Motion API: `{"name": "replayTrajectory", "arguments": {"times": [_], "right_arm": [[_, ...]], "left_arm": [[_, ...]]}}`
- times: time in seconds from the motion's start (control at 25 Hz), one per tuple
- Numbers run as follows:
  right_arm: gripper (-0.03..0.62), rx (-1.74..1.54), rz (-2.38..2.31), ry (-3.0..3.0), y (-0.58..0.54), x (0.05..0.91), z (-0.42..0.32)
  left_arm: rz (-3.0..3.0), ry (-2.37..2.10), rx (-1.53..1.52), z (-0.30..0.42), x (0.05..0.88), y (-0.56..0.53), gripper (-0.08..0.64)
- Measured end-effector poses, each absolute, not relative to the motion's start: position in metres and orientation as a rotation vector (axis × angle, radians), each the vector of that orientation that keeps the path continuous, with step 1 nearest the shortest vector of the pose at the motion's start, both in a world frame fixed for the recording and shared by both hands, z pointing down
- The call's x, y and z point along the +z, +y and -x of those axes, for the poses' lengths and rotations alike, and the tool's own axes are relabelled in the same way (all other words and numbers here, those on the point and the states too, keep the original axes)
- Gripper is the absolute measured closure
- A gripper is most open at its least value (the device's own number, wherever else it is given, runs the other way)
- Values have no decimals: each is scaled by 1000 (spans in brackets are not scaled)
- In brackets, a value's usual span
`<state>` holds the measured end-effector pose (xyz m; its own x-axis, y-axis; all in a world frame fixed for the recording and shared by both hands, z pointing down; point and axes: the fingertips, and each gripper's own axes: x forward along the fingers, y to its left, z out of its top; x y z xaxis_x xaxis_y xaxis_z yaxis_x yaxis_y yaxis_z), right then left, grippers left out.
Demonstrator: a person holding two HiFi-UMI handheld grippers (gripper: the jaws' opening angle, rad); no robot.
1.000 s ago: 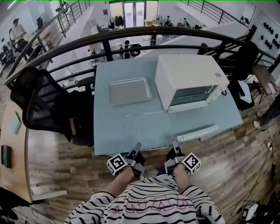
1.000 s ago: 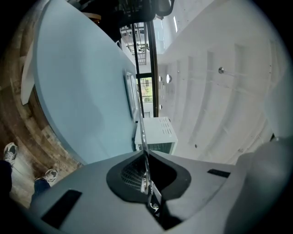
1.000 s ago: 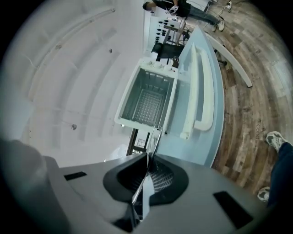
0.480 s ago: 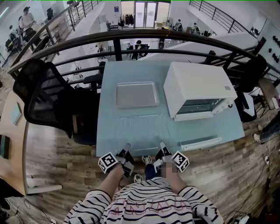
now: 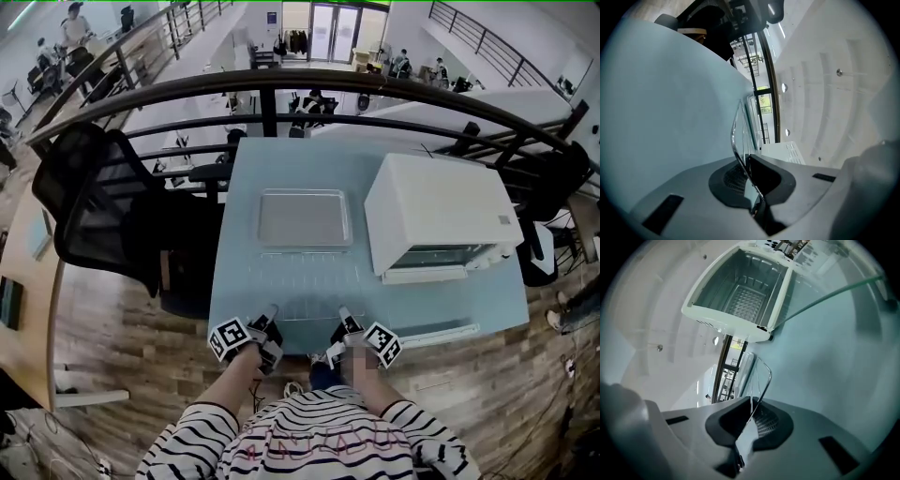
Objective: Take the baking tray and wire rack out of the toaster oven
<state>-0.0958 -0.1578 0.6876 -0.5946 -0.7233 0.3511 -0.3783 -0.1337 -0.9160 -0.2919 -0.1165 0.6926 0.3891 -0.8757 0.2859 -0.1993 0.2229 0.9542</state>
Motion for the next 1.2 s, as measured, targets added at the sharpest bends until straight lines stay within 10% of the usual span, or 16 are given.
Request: {"name": "replayTrajectory", "arguments": {"times": [0.52, 0.68, 1.2], "right_arm": [[545, -1930, 1270, 2014, -191, 693, 119], [517, -1993, 1301, 2093, -188, 699, 121], [348, -2102, 1244, 2381, -171, 704, 117]], "left_arm": [[-1237, -1150, -561, 320, 693, -167, 531], [-1253, -1120, -460, 313, 695, -170, 314], [-1419, -1154, 3, 310, 691, -152, 199]]}}
